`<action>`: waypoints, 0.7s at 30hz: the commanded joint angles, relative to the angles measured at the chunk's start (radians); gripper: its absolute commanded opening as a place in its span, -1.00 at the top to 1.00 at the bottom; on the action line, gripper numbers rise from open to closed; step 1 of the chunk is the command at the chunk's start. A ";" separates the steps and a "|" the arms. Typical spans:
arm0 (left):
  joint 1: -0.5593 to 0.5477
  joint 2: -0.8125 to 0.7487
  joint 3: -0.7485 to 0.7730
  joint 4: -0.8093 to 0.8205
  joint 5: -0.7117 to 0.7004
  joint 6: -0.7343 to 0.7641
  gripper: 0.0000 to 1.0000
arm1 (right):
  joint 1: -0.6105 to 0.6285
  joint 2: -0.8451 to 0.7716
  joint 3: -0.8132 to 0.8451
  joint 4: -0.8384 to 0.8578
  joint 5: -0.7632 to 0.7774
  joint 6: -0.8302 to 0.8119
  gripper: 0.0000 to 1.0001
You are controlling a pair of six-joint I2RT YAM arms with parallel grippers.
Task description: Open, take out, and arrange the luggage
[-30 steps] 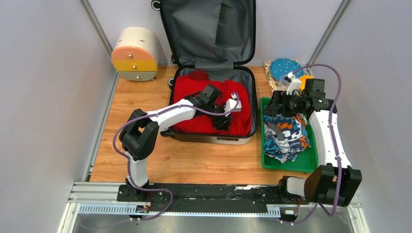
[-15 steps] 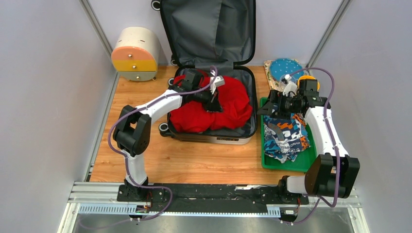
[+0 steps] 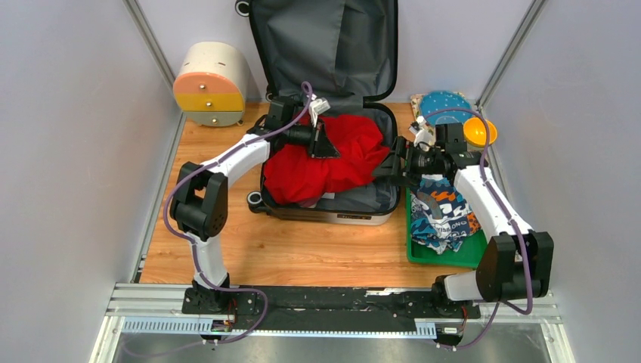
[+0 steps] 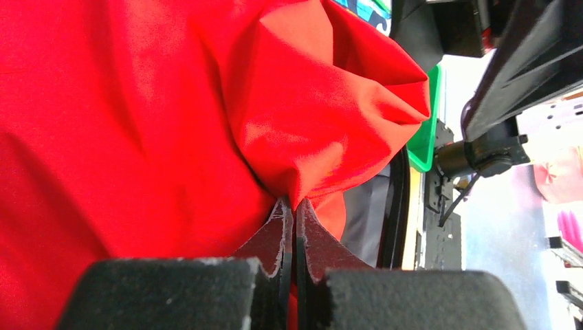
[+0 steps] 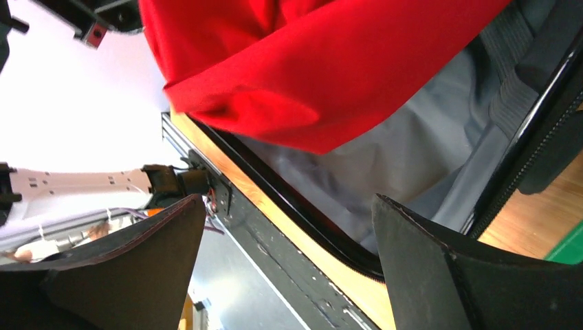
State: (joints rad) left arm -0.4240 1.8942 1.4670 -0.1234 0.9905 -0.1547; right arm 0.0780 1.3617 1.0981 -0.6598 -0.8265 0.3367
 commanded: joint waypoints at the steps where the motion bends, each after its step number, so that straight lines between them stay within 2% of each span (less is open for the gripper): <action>1: 0.021 -0.064 0.003 0.105 0.034 -0.046 1.00 | 0.022 0.034 0.028 0.137 0.076 0.215 -0.89; 6: 0.018 -0.092 -0.062 0.117 0.053 -0.063 1.00 | 0.037 0.080 0.062 0.244 0.093 0.306 -0.89; 12: -0.008 -0.121 -0.123 0.134 0.074 -0.039 1.00 | 0.055 0.148 0.066 0.262 0.131 0.401 -0.91; 21: -0.116 -0.136 -0.125 -0.060 0.027 0.194 1.00 | 0.072 0.224 0.077 0.261 0.244 0.444 -0.92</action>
State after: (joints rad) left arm -0.4995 1.8088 1.3277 -0.0841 1.0161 -0.1001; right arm 0.1436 1.5707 1.1313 -0.4469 -0.6456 0.7433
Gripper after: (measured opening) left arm 0.011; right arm 0.956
